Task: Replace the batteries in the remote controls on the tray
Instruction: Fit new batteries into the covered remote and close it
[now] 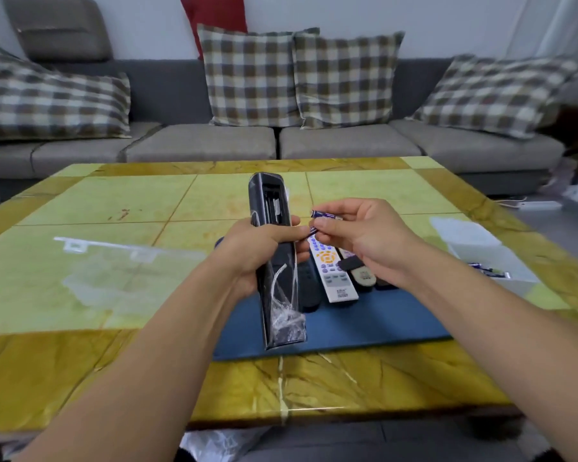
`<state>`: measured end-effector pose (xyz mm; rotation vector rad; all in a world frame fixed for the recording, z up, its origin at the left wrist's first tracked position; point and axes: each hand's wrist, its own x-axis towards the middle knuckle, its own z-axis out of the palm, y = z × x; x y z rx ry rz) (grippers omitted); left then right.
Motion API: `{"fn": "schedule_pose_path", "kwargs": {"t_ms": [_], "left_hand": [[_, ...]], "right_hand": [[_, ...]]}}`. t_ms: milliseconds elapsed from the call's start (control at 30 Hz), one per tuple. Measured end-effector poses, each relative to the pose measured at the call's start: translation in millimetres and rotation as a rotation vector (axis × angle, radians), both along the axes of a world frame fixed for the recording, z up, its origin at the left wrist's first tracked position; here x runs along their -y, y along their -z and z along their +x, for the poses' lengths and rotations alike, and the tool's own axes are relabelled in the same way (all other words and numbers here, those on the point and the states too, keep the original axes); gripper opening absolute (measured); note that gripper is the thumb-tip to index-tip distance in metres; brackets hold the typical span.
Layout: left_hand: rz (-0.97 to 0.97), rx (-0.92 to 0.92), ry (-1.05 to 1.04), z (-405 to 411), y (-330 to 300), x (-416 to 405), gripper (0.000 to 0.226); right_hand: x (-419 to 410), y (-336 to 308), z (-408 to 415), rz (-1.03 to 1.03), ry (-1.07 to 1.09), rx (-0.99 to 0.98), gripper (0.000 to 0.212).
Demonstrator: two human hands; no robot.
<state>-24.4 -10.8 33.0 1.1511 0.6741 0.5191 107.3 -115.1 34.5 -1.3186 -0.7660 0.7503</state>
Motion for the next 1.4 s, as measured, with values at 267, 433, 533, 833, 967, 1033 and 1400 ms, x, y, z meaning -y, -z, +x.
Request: {"fn": "schedule_pose_path", "kwargs": {"t_ms": [267,433,533,833,967,1033,1400], "left_hand": [[-0.157,0.045,-0.006,36.2,10.8,12.8,0.021],[-0.210,0.012,-0.011,42.3,17.3,14.4,0.015],[-0.306,0.034,0.038,45.2,17.1,13.8,0.010],[-0.263,-0.010,0.217,36.3,10.4,21.3,0.070],[-0.237,0.003,0.212,31.7,5.5,26.4,0.073],[-0.219,-0.022,0.207,30.9,5.3,28.0,0.072],[-0.174,0.038,0.182,30.0,2.8,32.7,0.067]], "right_hand": [[14.4,11.6,23.9,0.084,0.269,0.096,0.017],[11.3,21.0,31.0,0.008,0.251,0.091,0.016],[5.2,23.3,31.6,0.049,0.187,-0.244,0.015],[0.7,10.9,27.0,0.139,0.268,0.000,0.013],[3.3,4.2,31.0,0.231,0.347,0.197,0.015],[3.2,0.3,27.4,0.251,0.344,0.307,0.017],[-3.3,-2.0,12.6,0.282,0.400,0.605,0.017]]}}
